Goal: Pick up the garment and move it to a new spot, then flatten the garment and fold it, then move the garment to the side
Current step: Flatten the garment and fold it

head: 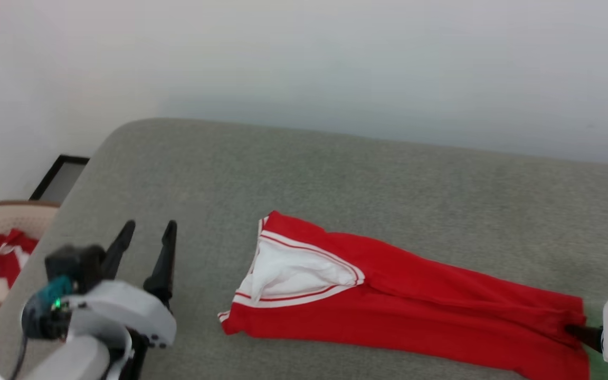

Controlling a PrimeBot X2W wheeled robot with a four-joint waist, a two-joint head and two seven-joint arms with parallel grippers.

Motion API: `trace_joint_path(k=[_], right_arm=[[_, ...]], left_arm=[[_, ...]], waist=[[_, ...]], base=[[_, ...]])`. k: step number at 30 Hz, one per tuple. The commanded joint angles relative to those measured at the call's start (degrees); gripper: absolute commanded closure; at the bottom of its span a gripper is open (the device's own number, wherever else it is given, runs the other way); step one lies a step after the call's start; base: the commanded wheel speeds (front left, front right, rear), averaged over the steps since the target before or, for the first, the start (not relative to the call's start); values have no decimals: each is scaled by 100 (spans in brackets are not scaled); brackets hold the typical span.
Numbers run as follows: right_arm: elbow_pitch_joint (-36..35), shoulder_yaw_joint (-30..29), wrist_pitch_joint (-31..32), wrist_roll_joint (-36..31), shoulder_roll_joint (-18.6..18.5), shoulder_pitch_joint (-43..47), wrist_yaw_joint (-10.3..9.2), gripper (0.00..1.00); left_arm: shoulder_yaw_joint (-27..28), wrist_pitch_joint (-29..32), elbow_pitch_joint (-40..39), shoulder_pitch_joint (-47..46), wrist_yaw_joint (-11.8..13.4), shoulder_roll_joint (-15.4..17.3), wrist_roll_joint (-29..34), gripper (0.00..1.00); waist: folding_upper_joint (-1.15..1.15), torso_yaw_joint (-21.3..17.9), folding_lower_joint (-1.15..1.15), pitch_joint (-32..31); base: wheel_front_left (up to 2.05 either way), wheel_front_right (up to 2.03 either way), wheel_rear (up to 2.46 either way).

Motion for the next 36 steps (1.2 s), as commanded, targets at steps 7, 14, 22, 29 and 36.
trace_joint_path(k=[7,14,22,29,36], right_arm=[[568,-196,-74,-295,267,-113,-5,0],[821,106,-60,-192,547,-41,9,100],[640,405,-104,99,181,-143,-7,100],[607,477,-270,151,-418,-266,-26,100],[930,400,-634,-18,-912,-542,-8,100]], left_arm=[[1409,3,-147,1041,-464,-820,1269,0],[2280,3,-51,1459,-968,-1482,1995,0],[3059,2,-31,1710,-1403,-2066,2623,0],[3489,2,-50,1852,-1642,-2330,2990,0],[3743,2,6,1917,-1841,-2579,3325,0]], waist=[[0,394,0,372],[0,543,0,501],[0,533,0,605],[0,384,0,594],[0,173,0,591]], base=[[0,0,0],[0,0,0],[0,0,0],[0,0,0],[0,0,0]])
